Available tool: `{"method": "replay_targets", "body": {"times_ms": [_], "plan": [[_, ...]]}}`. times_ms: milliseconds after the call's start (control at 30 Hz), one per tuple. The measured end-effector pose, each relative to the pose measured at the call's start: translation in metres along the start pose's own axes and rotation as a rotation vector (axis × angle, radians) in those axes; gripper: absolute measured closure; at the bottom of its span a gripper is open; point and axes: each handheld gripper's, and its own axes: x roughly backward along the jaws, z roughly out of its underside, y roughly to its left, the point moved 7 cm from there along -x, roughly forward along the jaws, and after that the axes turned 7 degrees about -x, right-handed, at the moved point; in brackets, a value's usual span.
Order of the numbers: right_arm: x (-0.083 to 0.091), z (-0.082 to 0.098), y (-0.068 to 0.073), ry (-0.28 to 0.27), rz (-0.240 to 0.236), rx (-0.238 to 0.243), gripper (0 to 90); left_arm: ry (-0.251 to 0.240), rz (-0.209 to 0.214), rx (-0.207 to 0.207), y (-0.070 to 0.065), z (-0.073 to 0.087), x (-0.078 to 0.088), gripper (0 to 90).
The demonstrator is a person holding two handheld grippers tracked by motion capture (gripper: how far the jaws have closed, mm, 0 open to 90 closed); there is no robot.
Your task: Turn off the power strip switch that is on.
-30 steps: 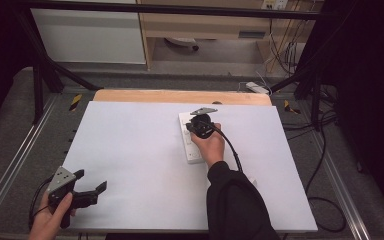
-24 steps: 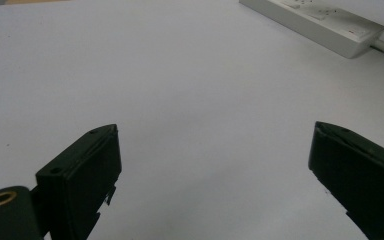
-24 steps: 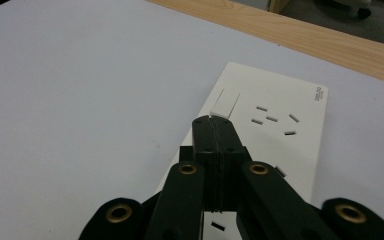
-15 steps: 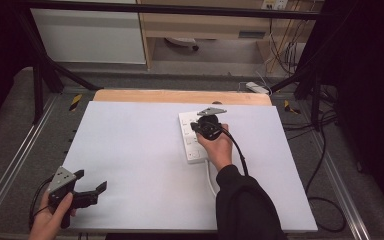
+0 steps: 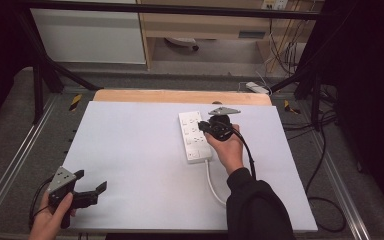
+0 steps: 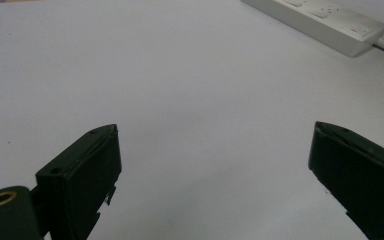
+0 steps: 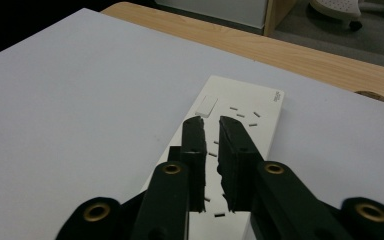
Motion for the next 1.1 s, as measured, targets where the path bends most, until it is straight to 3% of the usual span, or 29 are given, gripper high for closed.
{"method": "replay_targets", "body": {"times_ms": [100, 200, 367, 467, 767, 1100], "plan": [[0.006, 0.001, -0.003, -0.002, -0.004, -0.015, 70.7, 0.0, -0.001, 0.001, 0.0, 0.0, 0.0, 6.6], [0.013, 0.0, -0.006, -0.002, -0.018, -0.038, 54.3, 0.001, 0.0, 0.001, 0.0, 0.0, 0.0, 6.6], [0.024, 0.001, -0.011, -0.015, -0.012, -0.062, 35.6, 0.0, 0.0, 0.001, 0.0, 0.0, 0.0, 6.6], [0.03, 0.003, -0.015, -0.01, 0.015, -0.066, 24.8, 0.001, 0.001, 0.001, 0.0, 0.0, 0.0, 6.6], [0.052, 0.004, -0.021, -0.045, 0.033, -0.071, 8.2, 0.002, -0.001, 0.003, 0.0, 0.0, 0.0, 6.6], [0.079, 0.01, -0.029, -0.088, 0.044, -0.073, 4.6, 0.0, -0.001, 0.005, 0.0, 0.0, 0.0, 6.6]]}}
